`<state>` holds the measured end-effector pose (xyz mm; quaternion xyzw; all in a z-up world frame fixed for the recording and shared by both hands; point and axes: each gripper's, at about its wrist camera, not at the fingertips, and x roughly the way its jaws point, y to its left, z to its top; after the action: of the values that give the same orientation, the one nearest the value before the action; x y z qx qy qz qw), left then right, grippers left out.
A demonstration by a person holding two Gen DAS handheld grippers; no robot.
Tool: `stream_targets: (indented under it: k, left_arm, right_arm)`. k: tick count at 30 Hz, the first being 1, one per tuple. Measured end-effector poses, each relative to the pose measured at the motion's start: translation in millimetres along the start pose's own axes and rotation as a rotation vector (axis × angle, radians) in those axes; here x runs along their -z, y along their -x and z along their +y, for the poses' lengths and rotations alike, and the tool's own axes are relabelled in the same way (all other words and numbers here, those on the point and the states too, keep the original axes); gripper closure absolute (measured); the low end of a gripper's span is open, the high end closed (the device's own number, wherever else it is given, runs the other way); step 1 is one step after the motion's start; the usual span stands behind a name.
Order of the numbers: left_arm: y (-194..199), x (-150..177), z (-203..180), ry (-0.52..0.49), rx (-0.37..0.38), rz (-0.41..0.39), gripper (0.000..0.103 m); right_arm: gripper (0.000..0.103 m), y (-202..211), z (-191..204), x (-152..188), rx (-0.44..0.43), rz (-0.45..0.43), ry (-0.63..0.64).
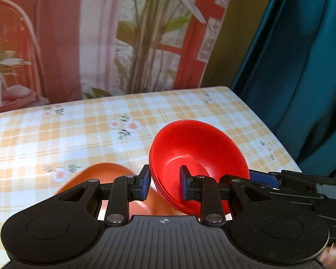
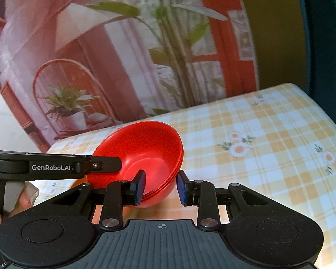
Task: Organize plates and bowls
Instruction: 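Carry the nested red bowls onto the orange plate stack with the right gripper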
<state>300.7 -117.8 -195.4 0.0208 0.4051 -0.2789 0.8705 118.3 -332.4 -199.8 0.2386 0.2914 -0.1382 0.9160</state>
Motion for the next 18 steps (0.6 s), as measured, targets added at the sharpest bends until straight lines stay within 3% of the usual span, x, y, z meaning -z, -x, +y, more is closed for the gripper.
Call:
stream_targets:
  k: [9, 18]
  left_arm:
    - [31, 11, 37, 0.054, -0.062, -0.025, 0.075]
    - [32, 29, 65, 0.106, -0.09, -0.01, 0.075]
  right_arm:
    - [0.074, -27, 49, 0, -0.051, 0.044, 0.078]
    - [0.074, -52, 74, 12, -0.045, 0.104, 0.133]
